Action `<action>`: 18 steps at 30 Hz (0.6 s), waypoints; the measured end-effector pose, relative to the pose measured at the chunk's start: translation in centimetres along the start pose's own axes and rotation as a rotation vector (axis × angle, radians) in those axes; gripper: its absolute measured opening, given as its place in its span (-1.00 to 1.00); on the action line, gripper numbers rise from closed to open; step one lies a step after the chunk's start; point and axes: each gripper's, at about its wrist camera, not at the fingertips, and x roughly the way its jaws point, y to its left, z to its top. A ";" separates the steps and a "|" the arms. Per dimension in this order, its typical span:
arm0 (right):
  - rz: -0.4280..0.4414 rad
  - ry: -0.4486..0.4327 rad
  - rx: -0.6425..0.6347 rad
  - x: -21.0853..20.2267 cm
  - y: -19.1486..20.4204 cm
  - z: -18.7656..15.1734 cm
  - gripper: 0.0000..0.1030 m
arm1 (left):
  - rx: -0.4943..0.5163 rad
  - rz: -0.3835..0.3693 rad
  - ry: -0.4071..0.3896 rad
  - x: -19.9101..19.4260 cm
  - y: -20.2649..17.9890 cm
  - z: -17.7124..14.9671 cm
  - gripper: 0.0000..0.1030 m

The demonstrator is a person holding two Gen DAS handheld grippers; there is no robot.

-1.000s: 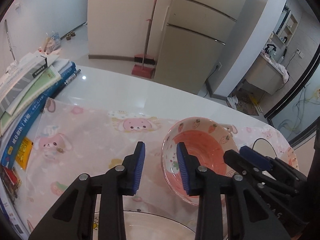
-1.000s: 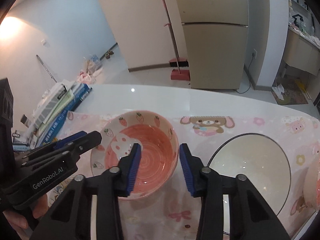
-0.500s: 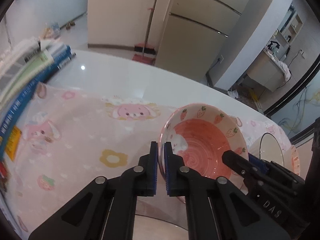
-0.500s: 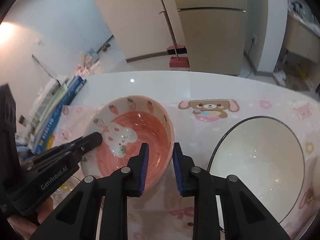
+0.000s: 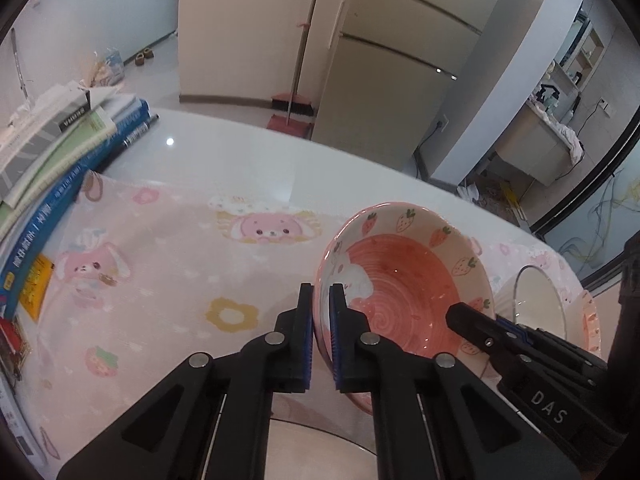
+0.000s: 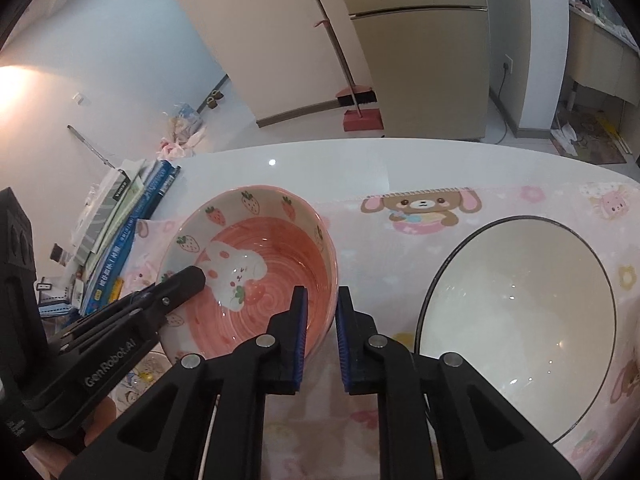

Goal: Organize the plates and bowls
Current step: 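Lift and carry the pink bowl with the left tool while the right tool carries its bowl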

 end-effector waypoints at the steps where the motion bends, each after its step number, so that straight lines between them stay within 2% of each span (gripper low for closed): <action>1: 0.003 -0.009 -0.006 -0.5 0.2 0.0 -0.71 | 0.002 0.001 -0.007 -0.4 -0.1 0.1 -0.90; 9: 0.056 -0.088 -0.005 -5.4 1.2 0.6 -0.71 | 0.002 -0.027 -0.087 -4.7 -0.9 0.5 -0.90; 13: 0.072 -0.149 -0.010 -9.6 1.4 0.8 -0.70 | 0.024 -0.042 -0.161 -8.0 -2.4 0.5 -0.89; 18: 0.049 -0.206 -0.053 -15.1 1.8 0.9 -0.70 | 0.044 -0.069 -0.215 -11.9 -5.0 0.5 -0.88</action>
